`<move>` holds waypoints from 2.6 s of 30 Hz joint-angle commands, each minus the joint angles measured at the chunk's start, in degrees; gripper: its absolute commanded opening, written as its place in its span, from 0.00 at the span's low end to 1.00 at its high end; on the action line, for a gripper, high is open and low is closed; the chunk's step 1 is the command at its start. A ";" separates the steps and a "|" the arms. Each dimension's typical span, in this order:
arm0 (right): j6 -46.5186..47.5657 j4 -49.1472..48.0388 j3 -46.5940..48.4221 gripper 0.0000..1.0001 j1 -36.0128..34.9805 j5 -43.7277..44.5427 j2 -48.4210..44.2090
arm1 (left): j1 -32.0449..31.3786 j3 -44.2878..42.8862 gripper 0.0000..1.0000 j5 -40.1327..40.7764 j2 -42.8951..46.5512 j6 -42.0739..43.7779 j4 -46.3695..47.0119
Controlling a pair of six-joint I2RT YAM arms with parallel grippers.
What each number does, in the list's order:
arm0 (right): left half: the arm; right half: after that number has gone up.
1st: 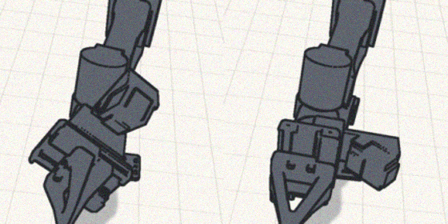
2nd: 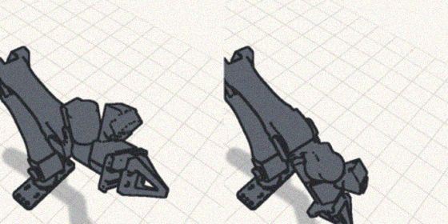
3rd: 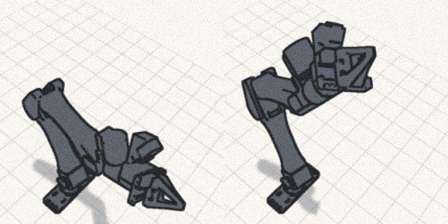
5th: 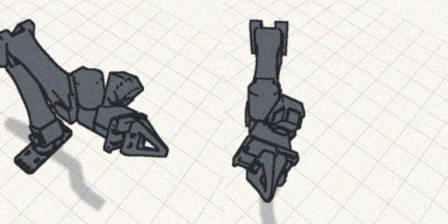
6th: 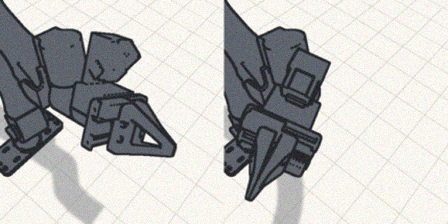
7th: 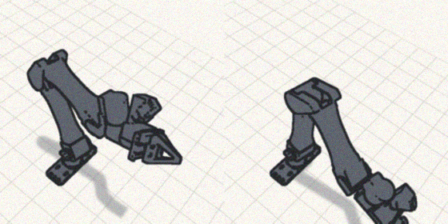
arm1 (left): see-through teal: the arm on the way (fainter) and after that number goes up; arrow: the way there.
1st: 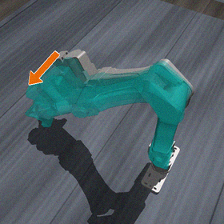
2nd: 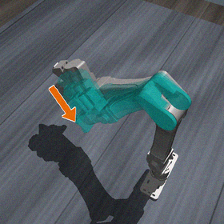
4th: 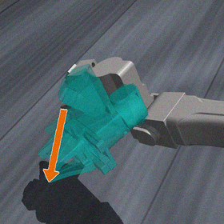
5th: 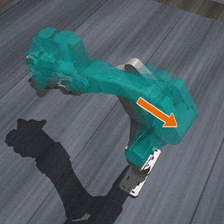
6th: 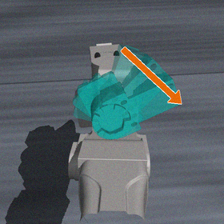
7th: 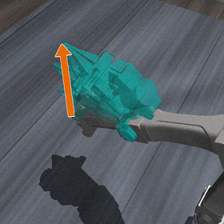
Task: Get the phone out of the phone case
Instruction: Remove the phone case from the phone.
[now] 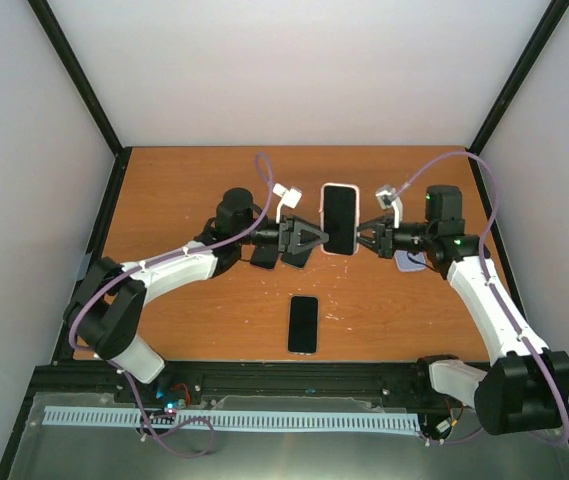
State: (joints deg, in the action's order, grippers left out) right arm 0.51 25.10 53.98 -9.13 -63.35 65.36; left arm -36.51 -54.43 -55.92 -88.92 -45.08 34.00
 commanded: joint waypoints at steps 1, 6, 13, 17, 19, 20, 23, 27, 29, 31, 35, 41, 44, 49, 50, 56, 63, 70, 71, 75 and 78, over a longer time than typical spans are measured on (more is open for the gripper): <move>3.31 -3.80 -4.56 0.03 7.78 0.98 2.78 | 2.04 0.55 0.62 10.66 0.30 3.43 -10.26; 2.61 1.25 -6.23 0.03 10.35 13.31 4.98 | 1.90 1.59 0.67 26.88 3.14 7.40 -15.35; -5.95 9.68 -2.21 0.03 10.31 24.77 11.03 | -11.24 -0.56 0.64 51.26 -0.12 17.21 -21.22; -8.21 12.63 -1.41 0.03 10.36 26.65 16.05 | -19.01 -3.44 0.62 62.09 -4.63 21.65 -22.78; -9.16 12.93 -1.26 0.03 10.36 26.63 17.36 | -21.97 -4.62 0.61 64.76 -7.39 24.42 -22.99; -9.68 13.57 -0.83 0.03 10.36 26.25 18.11 | -23.35 -5.60 0.60 66.17 -8.95 25.64 -23.70; -10.54 17.51 1.98 0.03 10.35 28.33 21.51 | -27.31 -9.53 0.59 70.99 -13.12 28.56 -25.86; -11.90 21.52 5.28 0.03 10.33 35.49 24.67 | -29.27 -12.76 0.61 72.71 -17.49 27.92 -25.83; -12.67 22.22 5.65 0.03 10.36 36.10 25.50 | -29.30 -13.94 0.61 72.71 -19.38 27.02 -25.10; -13.16 22.21 5.58 0.03 10.36 36.12 26.12 | -29.37 -14.86 0.60 72.40 -20.77 27.01 -23.91; -13.44 22.15 5.42 0.03 10.36 36.63 27.74 | -29.40 -15.39 0.56 70.65 -22.83 28.71 -19.81; -13.82 22.49 6.24 0.03 10.35 36.75 29.67 | -29.49 -17.00 0.53 67.93 -27.26 30.25 -15.87; -13.72 22.71 6.49 0.03 10.34 36.39 30.56 | -29.71 -18.88 0.51 68.00 -29.47 31.21 -16.15; -13.44 22.53 6.09 0.03 10.35 35.83 30.64 | -29.85 -21.16 0.48 67.55 -31.46 31.75 -17.67; -13.31 22.61 6.12 0.03 10.35 35.80 30.70 | -29.88 -21.35 0.47 68.24 -31.69 31.66 -17.88; -13.30 22.53 6.04 0.03 10.36 35.01 30.61 | -30.02 -23.32 0.41 72.80 -32.85 32.50 -19.71; -13.15 22.62 5.96 0.03 10.35 33.50 30.39 | -30.36 -24.18 0.40 75.68 -34.36 35.95 -20.95; -13.00 22.71 5.87 0.03 10.36 33.01 30.09 | -30.92 -24.76 0.45 79.16 -35.66 38.38 -22.72; -12.91 22.71 5.88 0.03 10.36 32.88 30.04 | -30.90 -25.26 0.44 80.53 -35.93 38.40 -23.41; -12.64 22.80 5.68 0.03 10.36 32.42 29.72 | -30.90 -24.51 0.34 85.86 -35.73 39.20 -24.57; -12.33 22.93 5.57 0.03 10.33 31.91 29.62 | -30.90 -23.54 0.27 88.80 -35.38 40.26 -24.38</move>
State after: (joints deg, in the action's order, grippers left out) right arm -12.71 47.27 59.31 1.19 -28.75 95.31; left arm -68.05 -78.17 24.51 -123.37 -7.38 12.73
